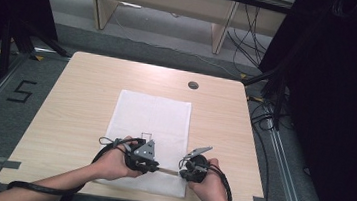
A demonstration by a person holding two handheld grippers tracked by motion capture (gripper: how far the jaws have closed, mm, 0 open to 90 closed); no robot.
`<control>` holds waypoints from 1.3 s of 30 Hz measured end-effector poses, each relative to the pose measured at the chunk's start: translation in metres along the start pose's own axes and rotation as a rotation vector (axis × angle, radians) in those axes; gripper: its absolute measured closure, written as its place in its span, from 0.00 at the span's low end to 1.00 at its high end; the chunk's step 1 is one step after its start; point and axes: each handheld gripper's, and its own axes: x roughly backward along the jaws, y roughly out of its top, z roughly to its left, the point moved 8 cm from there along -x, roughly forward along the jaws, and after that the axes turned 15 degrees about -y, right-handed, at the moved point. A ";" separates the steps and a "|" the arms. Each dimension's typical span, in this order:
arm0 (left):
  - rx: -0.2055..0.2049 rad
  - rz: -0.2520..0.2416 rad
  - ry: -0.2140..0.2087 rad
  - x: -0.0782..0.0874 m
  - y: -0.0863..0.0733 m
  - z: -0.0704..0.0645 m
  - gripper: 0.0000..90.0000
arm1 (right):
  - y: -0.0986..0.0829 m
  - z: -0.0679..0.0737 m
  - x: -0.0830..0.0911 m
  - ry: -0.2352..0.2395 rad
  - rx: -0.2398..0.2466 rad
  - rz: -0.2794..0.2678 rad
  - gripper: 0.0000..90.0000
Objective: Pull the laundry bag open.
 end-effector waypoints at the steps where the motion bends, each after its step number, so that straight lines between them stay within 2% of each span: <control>1: 0.000 0.000 0.000 0.000 0.000 0.000 0.91 | 0.000 0.000 0.000 0.000 0.000 0.000 1.00; 7: -0.006 0.001 0.000 0.002 0.000 0.001 0.91 | 0.000 0.000 0.000 0.000 0.001 -0.001 1.00; 10: 0.009 -0.011 -0.001 0.003 -0.001 0.000 0.91 | 0.000 0.000 0.000 0.000 0.001 0.000 1.00; 15: -0.008 0.001 0.012 0.004 -0.002 0.000 0.91 | 0.000 0.000 0.000 0.000 0.002 -0.002 1.00; 18: 0.006 -0.016 0.007 0.006 -0.002 0.000 0.91 | 0.000 0.000 0.000 0.001 0.002 -0.001 1.00; 26: -0.001 -0.014 0.009 0.007 -0.003 0.000 0.91 | 0.000 0.000 0.000 0.000 0.002 -0.003 1.00; 29: 0.011 -0.026 0.007 0.008 -0.004 0.000 0.91 | 0.000 0.000 0.000 0.001 0.001 -0.002 1.00; 33: 0.004 -0.024 0.008 0.008 -0.005 0.000 0.91 | 0.000 0.000 0.000 0.001 0.002 -0.001 1.00; 34: -0.014 -0.014 0.011 0.009 -0.004 0.001 0.91 | 0.000 0.000 0.000 0.000 0.002 -0.003 1.00; 35: 0.004 -0.022 0.011 0.010 -0.005 0.000 0.91 | 0.000 0.000 0.000 0.000 0.001 -0.002 1.00; 39: 0.002 -0.015 0.015 0.011 -0.006 0.000 0.91 | 0.000 0.000 0.000 0.001 0.003 -0.001 1.00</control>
